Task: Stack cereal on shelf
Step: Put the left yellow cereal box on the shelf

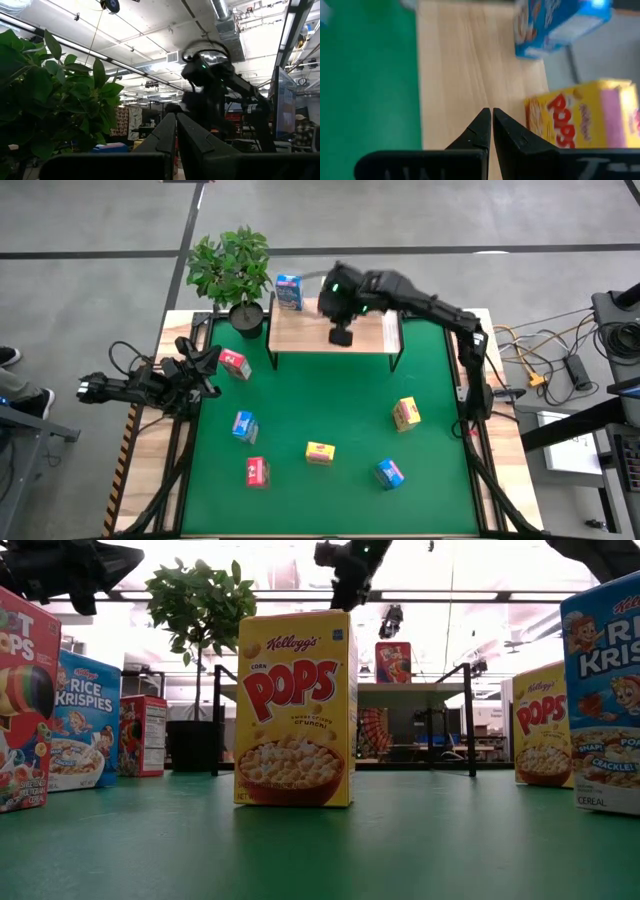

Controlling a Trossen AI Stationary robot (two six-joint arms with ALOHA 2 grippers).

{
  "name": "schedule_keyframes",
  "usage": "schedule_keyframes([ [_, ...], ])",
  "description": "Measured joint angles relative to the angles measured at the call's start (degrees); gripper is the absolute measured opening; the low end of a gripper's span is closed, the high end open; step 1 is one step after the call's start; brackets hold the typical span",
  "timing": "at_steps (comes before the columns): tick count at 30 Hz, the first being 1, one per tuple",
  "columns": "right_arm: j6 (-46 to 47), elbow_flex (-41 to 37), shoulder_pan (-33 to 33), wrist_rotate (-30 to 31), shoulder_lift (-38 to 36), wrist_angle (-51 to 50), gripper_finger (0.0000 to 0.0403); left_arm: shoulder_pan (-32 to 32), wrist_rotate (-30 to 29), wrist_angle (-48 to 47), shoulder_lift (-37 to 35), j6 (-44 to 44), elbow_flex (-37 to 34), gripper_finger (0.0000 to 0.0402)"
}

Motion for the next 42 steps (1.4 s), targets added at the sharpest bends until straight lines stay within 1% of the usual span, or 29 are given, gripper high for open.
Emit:
schedule_keyframes([
  [4,2.6,-7.59,3.49,11.56,0.03,2.64,0.0009,-0.02,0.0,-0.02,0.0,-1.19,0.0,0.0],
  [7,4.78,-14.76,4.97,17.8,-0.27,7.54,0.0009,-0.01,0.02,-0.15,0.01,-1.37,-0.01,0.0],
  [11,8.01,-22.44,5.62,28.19,-0.64,14.37,0.0009,-0.02,0.02,-0.61,0.0,-1.72,-0.02,0.0],
  [14,8.7,-26.39,5.48,32.91,-0.67,19.18,0.0009,-0.02,0.02,-0.65,0.0,-2.46,-0.02,0.0],
  [17,8.18,-28.06,5.03,34.17,-0.67,22.97,0.0009,-0.02,0.02,-0.7,0.01,-2.53,-0.01,0.0],
  [21,8.02,-28.1,3.89,34.32,-0.69,24.47,0.0009,-0.02,0.02,-0.72,0.02,-2.53,0.0,0.0],
  [30,7.04,-27.44,1.55,34.02,-0.73,24.38,0.0009,-0.02,0.02,-0.78,0.0,-2.53,-0.02,0.0],
  [42,5.68,-27.44,1.39,34.02,-0.76,24.38,0.0009,-0.01,0.02,-0.94,0.01,-2.53,0.0,0.0],
])
